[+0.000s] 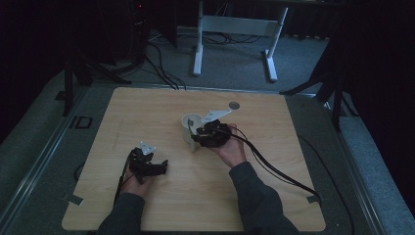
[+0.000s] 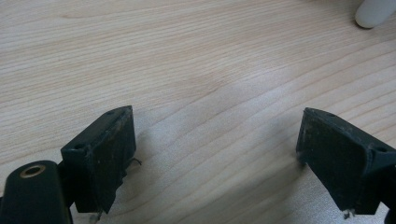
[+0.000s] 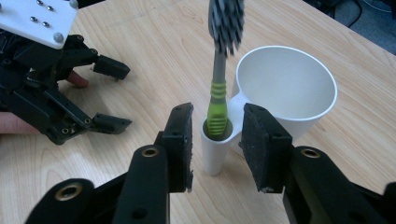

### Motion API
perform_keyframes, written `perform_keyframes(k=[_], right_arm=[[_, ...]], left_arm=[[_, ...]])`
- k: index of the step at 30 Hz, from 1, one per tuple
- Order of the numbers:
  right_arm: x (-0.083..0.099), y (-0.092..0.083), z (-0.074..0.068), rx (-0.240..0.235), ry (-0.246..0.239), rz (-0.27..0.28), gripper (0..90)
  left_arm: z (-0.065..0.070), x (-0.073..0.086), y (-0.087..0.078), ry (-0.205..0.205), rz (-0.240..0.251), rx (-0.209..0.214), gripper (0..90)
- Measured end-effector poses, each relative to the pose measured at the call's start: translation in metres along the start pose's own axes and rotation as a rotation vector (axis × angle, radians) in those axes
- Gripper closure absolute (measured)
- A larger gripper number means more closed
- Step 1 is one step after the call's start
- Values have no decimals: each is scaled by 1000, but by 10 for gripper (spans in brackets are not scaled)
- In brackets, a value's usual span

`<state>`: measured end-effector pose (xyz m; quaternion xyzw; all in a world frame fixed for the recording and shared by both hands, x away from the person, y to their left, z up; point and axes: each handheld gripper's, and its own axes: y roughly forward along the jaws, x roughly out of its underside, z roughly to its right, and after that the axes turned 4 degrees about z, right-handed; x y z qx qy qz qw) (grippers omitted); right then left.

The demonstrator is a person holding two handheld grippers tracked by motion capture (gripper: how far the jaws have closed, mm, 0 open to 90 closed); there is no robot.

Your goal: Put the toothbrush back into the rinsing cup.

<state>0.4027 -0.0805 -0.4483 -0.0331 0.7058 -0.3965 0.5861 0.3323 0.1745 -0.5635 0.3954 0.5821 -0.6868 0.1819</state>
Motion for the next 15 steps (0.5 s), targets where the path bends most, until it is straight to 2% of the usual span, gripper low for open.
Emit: perform_keyframes(k=[5,8,15], right_arm=[[2,-5,0,0,-13,1,608],[6,-10,4,1,11,10,603],[12,-20,12,10,33,19,595]], left_arm=[[0,0,0,0,0,0,128],[0,0,0,0,0,0,128],[0,0,0,-1,-1,-1,128]])
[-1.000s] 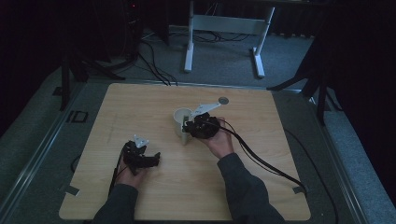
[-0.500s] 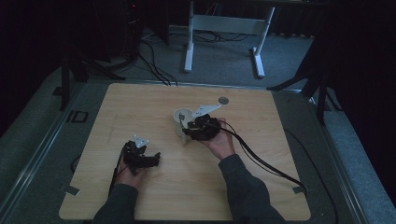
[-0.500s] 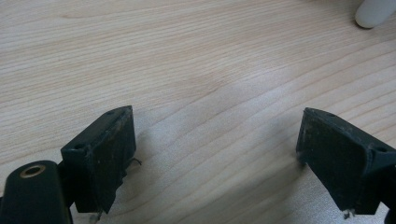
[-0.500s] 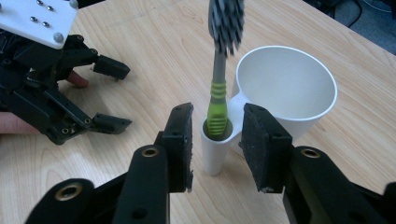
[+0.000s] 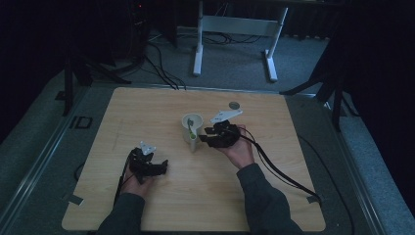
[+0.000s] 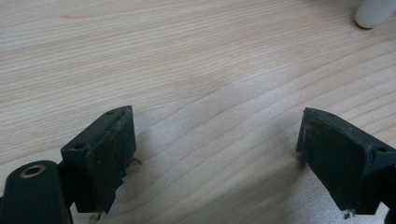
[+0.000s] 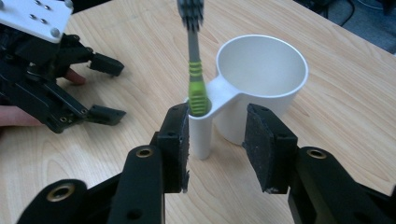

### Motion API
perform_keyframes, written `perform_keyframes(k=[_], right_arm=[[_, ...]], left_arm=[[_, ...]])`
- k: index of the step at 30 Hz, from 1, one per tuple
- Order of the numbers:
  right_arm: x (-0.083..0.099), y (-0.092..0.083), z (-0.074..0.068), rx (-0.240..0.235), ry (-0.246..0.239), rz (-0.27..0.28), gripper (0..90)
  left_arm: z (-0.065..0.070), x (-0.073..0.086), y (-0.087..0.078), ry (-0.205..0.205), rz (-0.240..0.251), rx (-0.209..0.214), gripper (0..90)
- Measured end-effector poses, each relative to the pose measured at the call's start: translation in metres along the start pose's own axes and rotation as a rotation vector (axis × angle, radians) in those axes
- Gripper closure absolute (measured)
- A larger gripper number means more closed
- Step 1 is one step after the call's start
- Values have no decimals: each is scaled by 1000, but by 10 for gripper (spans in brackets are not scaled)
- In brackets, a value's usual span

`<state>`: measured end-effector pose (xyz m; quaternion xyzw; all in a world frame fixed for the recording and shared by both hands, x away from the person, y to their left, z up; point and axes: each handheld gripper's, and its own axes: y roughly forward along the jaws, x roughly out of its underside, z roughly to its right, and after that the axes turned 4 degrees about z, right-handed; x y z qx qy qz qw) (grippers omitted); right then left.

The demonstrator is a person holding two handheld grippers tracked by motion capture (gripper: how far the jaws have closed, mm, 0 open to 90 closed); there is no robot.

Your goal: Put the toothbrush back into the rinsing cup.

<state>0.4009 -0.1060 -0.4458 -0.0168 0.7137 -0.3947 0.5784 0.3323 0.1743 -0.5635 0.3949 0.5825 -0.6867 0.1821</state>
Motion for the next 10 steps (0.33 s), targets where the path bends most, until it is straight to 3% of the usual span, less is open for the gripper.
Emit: perform_keyframes(k=[10], right_arm=[[-1,-4,-1,2,-13,-4,591]], left_arm=[[0,0,0,0,0,0,128]])
